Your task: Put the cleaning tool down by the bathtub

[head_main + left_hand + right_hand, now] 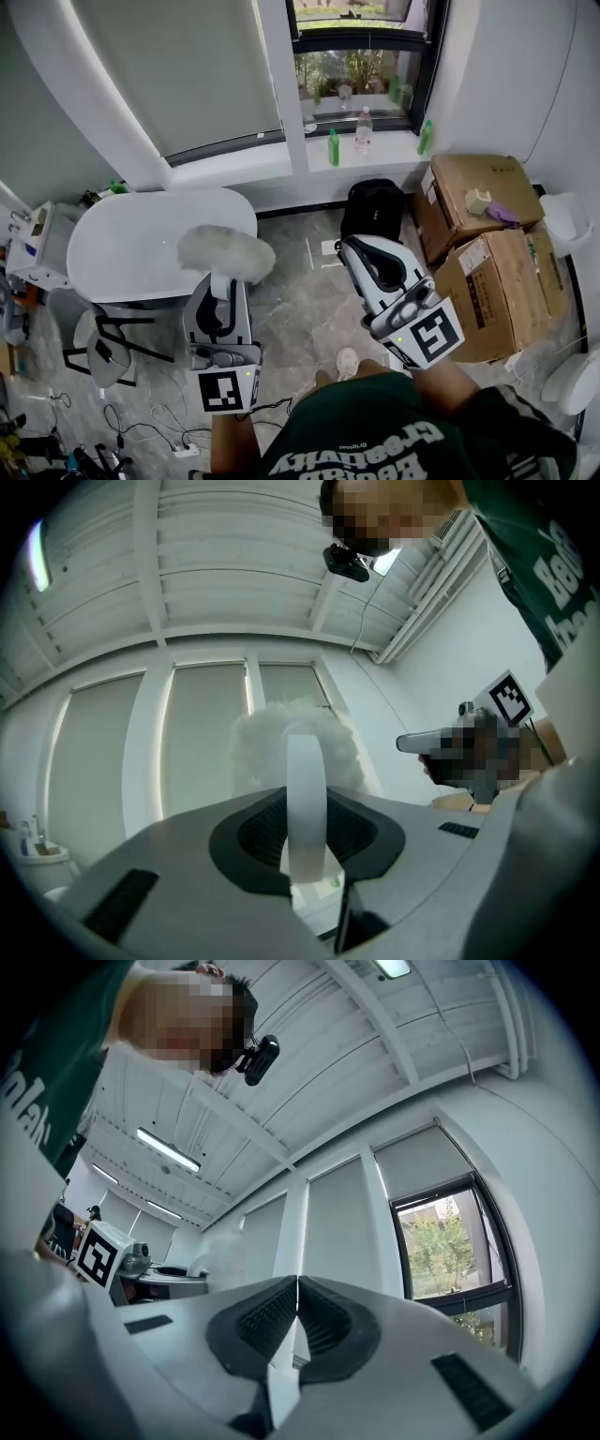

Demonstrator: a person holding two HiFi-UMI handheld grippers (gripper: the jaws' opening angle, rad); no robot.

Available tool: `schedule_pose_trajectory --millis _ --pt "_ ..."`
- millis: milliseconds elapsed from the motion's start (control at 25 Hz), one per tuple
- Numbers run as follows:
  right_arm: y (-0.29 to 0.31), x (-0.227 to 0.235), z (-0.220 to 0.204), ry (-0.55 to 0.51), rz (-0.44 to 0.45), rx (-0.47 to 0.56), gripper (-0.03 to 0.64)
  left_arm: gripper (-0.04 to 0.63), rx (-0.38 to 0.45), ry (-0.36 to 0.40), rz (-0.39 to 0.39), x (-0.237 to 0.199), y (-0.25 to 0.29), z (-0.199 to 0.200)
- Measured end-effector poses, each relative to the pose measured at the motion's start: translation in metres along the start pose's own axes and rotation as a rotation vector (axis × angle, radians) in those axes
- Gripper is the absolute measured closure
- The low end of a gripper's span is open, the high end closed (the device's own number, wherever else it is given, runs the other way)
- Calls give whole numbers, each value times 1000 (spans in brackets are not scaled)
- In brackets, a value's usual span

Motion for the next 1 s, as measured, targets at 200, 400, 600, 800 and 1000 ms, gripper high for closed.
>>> schedule_pose_trajectory --millis 200,400,600,800,1000 --pt "13 24 -6 -12 39 37 600 502 26 24 31 3 29 1" --pt "19 43 -16 6 49 38 600 502 23 31 50 1 44 -2" --pt "43 53 -28 -1 72 39 600 502 33 23 70 -16 64 -13" --pt "80 67 -50 11 106 28 600 502 46 0 81 -41 100 -36" --pt "133 93 -86 10 123 26 600 502 71 -6 84 -76 161 -73"
Point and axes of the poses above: the fingertips, and each gripper's own axes: y forward along the fingers, x to its right, z out of its top, the point moved 4 cm from there along -y, backward along the fingers, and after that the axes turned 1 degree about x, right-handed, at the moved point
